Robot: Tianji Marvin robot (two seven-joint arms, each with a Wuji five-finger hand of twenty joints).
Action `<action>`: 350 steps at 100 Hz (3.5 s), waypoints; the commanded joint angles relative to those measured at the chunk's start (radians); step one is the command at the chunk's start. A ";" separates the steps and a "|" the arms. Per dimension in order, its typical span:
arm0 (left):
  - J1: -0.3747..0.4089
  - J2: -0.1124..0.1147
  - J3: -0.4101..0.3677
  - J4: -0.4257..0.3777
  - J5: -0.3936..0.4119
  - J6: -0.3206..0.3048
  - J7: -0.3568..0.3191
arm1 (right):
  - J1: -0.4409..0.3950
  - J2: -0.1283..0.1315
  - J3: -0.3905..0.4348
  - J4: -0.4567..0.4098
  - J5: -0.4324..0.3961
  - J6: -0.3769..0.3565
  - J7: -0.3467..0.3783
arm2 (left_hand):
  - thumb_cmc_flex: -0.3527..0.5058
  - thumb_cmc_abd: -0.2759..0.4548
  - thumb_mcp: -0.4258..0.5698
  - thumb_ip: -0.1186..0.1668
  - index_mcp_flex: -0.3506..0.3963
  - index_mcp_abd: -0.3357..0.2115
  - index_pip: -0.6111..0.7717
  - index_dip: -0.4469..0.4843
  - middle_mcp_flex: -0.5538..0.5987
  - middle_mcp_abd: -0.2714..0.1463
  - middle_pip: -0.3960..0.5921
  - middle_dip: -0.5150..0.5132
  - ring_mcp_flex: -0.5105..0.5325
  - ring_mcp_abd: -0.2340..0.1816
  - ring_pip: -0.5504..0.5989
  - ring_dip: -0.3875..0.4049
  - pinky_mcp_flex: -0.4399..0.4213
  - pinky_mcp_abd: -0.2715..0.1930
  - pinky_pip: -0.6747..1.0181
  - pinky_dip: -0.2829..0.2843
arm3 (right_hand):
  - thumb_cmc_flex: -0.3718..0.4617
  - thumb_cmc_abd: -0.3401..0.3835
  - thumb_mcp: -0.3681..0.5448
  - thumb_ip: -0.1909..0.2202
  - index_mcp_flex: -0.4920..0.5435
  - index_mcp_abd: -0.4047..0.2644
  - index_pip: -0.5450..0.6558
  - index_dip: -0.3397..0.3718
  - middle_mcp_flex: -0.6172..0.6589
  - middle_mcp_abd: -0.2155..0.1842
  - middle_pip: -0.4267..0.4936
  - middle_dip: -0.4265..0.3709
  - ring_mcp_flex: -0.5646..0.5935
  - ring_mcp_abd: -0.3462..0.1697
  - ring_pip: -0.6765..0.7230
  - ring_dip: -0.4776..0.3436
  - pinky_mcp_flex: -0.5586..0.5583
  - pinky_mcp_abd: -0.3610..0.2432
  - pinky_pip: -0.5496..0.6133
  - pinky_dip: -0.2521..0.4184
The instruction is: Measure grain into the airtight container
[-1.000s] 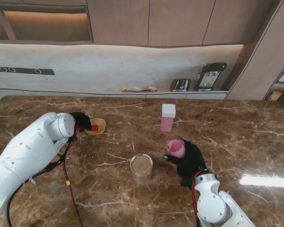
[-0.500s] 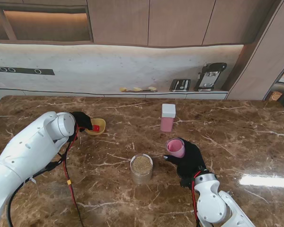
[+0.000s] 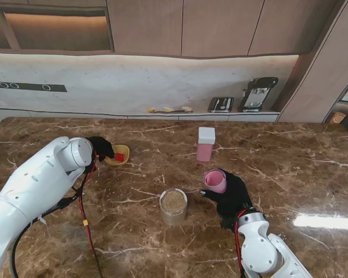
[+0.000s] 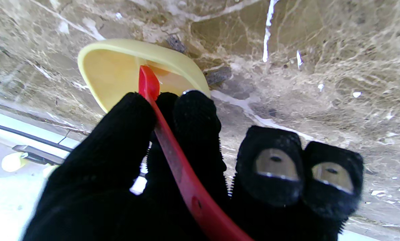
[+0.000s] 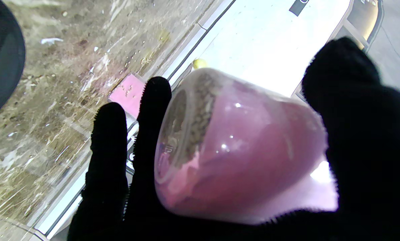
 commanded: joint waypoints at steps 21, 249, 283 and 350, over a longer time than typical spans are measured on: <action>0.010 0.010 -0.014 -0.010 0.034 -0.017 -0.010 | -0.005 -0.002 0.000 0.007 0.007 0.002 0.013 | -0.095 -0.047 0.076 0.028 -0.049 -0.011 -0.047 -0.003 -0.148 0.035 -0.142 -0.119 0.018 0.010 -0.267 0.087 -0.189 0.012 -0.089 0.114 | 0.030 0.221 0.130 -0.031 0.058 -0.084 -0.002 0.004 -0.005 -0.027 -0.008 -0.009 -0.016 -0.013 -0.005 0.014 -0.009 -0.001 -0.007 0.011; 0.365 0.051 -0.397 -0.518 0.249 -0.200 0.024 | 0.010 -0.015 0.007 0.041 0.031 -0.051 -0.023 | -0.244 0.075 -0.089 0.107 -0.155 0.079 -0.372 -0.040 -0.666 0.125 -0.549 -0.544 -0.694 -0.017 -1.198 -0.229 -0.873 -0.162 -0.846 -0.167 | 0.032 0.220 0.131 -0.032 0.057 -0.088 -0.002 0.006 -0.008 -0.031 -0.007 -0.008 -0.027 -0.015 -0.011 0.013 -0.020 -0.006 -0.018 0.011; 0.569 0.025 -0.453 -0.697 0.179 -0.257 0.159 | 0.020 -0.016 0.030 0.048 0.065 -0.079 -0.008 | -0.169 0.137 -0.291 0.126 -0.131 0.112 -0.511 -0.128 -0.687 0.148 -0.611 -0.636 -0.766 -0.054 -1.289 -0.371 -0.908 -0.269 -0.936 -0.407 | 0.030 0.219 0.138 -0.035 0.057 -0.089 0.001 0.005 -0.010 -0.034 -0.007 -0.007 -0.045 -0.021 -0.023 0.009 -0.039 -0.015 -0.042 0.006; 0.798 0.011 -0.445 -0.847 0.148 -0.371 0.263 | 0.111 -0.011 0.093 0.105 0.169 0.024 0.100 | -0.129 0.207 -0.400 0.134 -0.109 0.121 -0.534 -0.118 -0.685 0.165 -0.638 -0.617 -0.769 -0.038 -1.301 -0.373 -0.912 -0.168 -0.938 -0.371 | 0.004 0.257 0.052 -0.012 0.002 -0.217 -0.045 0.044 -0.495 -0.056 -0.127 -0.101 -0.735 -0.154 -0.316 -0.120 -0.519 -0.164 -0.551 0.147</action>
